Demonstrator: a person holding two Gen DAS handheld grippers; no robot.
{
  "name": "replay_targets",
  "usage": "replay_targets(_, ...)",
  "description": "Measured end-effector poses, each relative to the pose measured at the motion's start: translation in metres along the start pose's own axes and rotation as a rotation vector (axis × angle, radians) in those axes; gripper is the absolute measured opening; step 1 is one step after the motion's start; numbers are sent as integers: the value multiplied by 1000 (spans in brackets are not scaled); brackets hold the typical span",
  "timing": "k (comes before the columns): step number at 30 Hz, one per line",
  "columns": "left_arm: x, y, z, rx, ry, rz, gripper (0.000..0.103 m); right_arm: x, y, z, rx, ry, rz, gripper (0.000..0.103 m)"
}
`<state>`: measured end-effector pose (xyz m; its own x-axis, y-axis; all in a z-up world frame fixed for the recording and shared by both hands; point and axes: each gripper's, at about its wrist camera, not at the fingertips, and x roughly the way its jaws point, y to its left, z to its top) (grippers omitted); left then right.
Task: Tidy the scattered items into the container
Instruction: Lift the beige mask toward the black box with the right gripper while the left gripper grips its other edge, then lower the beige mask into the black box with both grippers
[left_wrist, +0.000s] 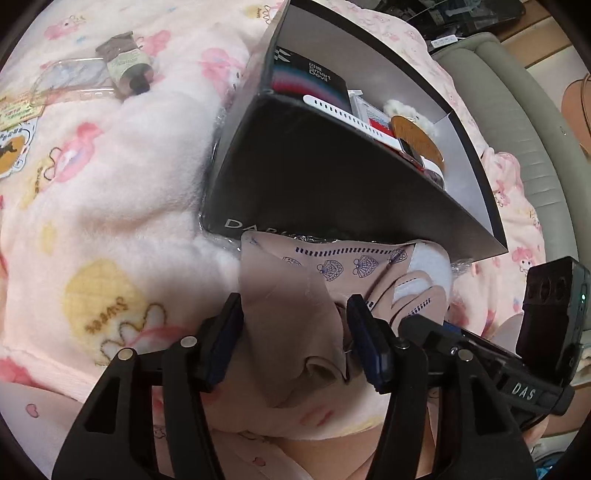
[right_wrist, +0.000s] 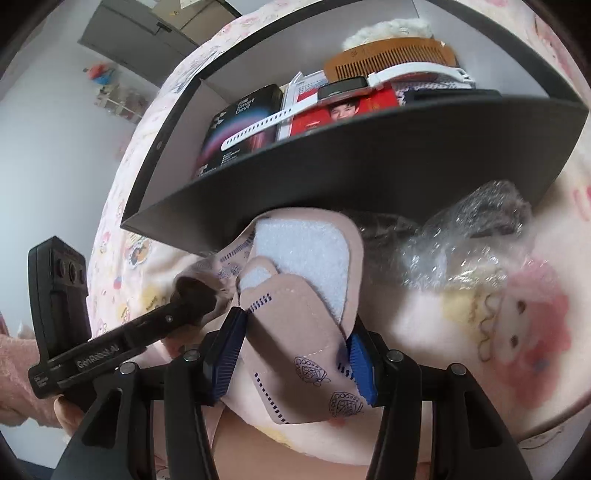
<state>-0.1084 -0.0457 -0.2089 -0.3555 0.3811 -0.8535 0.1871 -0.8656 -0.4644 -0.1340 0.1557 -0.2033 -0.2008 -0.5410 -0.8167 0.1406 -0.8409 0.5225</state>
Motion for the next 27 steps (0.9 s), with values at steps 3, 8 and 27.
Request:
replay_targets(3, -5, -8, -5, 54, -22, 8, 23, -5, 5, -8, -58, -26, 8, 32)
replay_targets(8, -13, -17, -14, 101, -61, -23, 6, -11, 25, -16, -169, -77, -1, 16)
replay_targets(27, -31, -27, -19, 148, -179, -79, 5, -39, 30, -24, -210, -121, 30, 12)
